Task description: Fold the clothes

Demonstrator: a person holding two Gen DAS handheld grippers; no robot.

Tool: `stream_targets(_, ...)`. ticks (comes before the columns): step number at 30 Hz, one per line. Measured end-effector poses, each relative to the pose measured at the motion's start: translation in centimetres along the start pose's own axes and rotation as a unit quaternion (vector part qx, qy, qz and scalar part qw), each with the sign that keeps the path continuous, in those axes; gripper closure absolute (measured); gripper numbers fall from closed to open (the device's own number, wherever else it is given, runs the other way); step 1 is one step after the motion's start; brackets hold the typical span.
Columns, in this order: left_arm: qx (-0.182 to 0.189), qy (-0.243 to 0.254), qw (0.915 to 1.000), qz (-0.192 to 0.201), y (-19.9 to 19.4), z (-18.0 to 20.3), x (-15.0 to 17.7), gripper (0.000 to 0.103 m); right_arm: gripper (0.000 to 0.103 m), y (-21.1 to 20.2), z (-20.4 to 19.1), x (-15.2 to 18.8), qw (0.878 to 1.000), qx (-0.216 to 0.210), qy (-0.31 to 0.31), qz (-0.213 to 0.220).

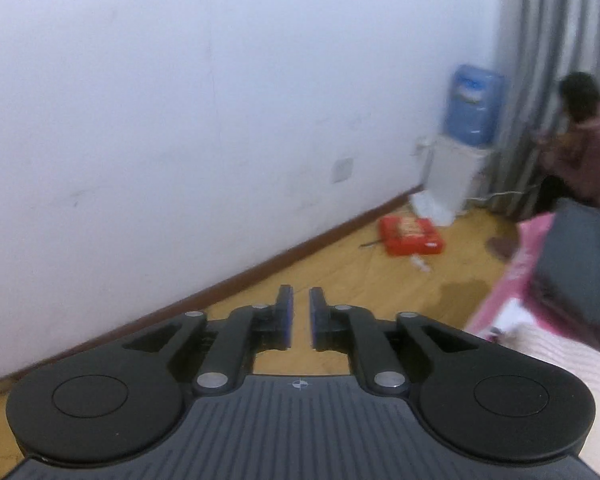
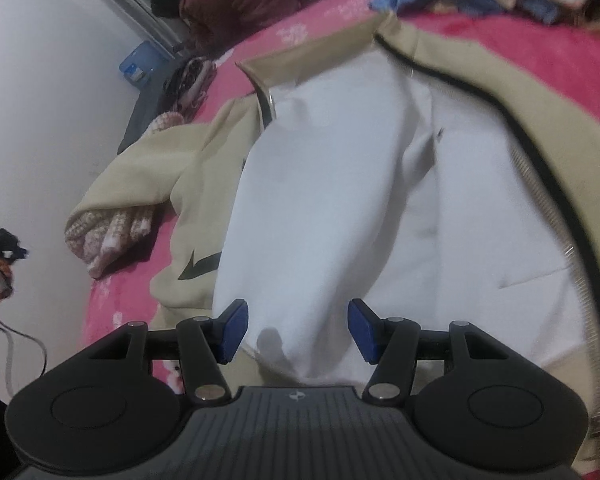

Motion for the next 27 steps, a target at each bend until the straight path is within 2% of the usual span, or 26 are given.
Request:
stream_targets(1, 0.015, 0.010, 0.9998, 0.002, -1.0, 0.5, 0.2, 0.086, 0.044, -0.3, -0.2, -0.2, 1.000, 0.004, -0.012, 0.005)
stream_targets(3, 0.081, 0.049, 0.9954, -0.008, -3.8, 3.5, 1.1, 0.080, 0.044, -0.7, -0.8, -0.5, 0.999, 0.008, -0.035, 0.014)
stream_targets(4, 0.120, 0.073, 0.9901, -0.015, -5.4, 5.4, 1.7, 0.079, 0.044, -0.8, -1.1, -0.7, 0.999, 0.006, -0.045, 0.016)
stream_targets(6, 0.197, 0.134, 0.9706, -0.035, -8.8, 9.6, 3.5, 0.073, 0.045, -0.5, -2.1, -1.0, 0.997, -0.007, -0.073, 0.007)
stream_targets(7, 0.242, 0.179, 0.9525, -0.046, -11.0, 12.3, 4.9, 0.071, 0.045, -0.4, -2.6, -1.2, 0.996, -0.014, -0.088, 0.002)
stream_targets(8, 0.271, 0.213, 0.9373, -0.053, -12.5, 14.2, 6.1, 0.070, 0.045, -0.2, -3.1, -1.2, 0.994, -0.022, -0.110, -0.006)
stream_targets(9, 0.302, 0.249, 0.9176, -0.066, -14.2, 16.5, 7.7, 0.068, 0.049, 0.0, -3.7, -1.3, 0.990, -0.030, -0.136, -0.016)
stream_targets(11, 0.360, 0.318, 0.8713, -0.103, -17.1, 20.4, 11.4, 0.067, 0.049, 0.2, -5.1, -1.0, 0.978, -0.041, -0.201, -0.036)
stream_targets(13, 0.407, 0.380, 0.8173, -0.148, -19.5, 23.5, 15.7, 0.066, 0.049, 0.0, -6.5, -0.2, 0.961, -0.064, -0.261, -0.060)
stream_targets(16, 0.429, 0.465, 0.7402, -0.229, -21.1, 25.9, 23.7, 0.061, 0.049, -0.4, -8.5, 1.6, 0.929, -0.100, -0.343, -0.095)
stream_targets(17, 0.428, 0.484, 0.7199, -0.253, -21.0, 26.4, 25.8, 0.061, 0.049, -0.6, -8.8, 2.5, 0.917, -0.105, -0.370, -0.106)
stream_targets(19, 0.419, 0.510, 0.6900, -0.296, -19.8, 26.6, 29.7, 0.061, 0.047, -0.9, -9.1, 4.9, 0.886, -0.109, -0.435, -0.117)
stream_targets(20, 0.415, 0.514, 0.6844, -0.309, -19.4, 26.3, 31.2, 0.061, 0.046, -1.1, -9.1, 6.1, 0.873, -0.107, -0.463, -0.112)
stream_targets(22, 0.407, 0.506, 0.6903, -0.320, -18.4, 25.7, 32.8, 0.060, 0.044, -1.4, -8.9, 8.3, 0.847, -0.101, -0.512, -0.096)
stream_targets(24, 0.403, 0.476, 0.7103, -0.326, -17.5, 24.9, 33.3, 0.056, 0.042, -1.5, -8.3, 10.3, 0.830, -0.092, -0.545, -0.071)
stream_targets(26, 0.392, 0.420, 0.7396, -0.351, -16.3, 23.9, 33.2, 0.047, 0.038, -1.1, -7.2, 12.0, 0.815, -0.075, -0.573, -0.047)
stream_targets(27, 0.385, 0.391, 0.7531, -0.363, -15.7, 23.4, 33.1, 0.046, 0.038, -0.9, -6.6, 12.9, 0.806, -0.065, -0.588, -0.036)
Point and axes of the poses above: each gripper's, at about its wrist camera, not at the fingertips, and y roughly the way its jaws point, z to its right, x to its underside, the point moved 6 cm from there along y, roughly the way its jaws point
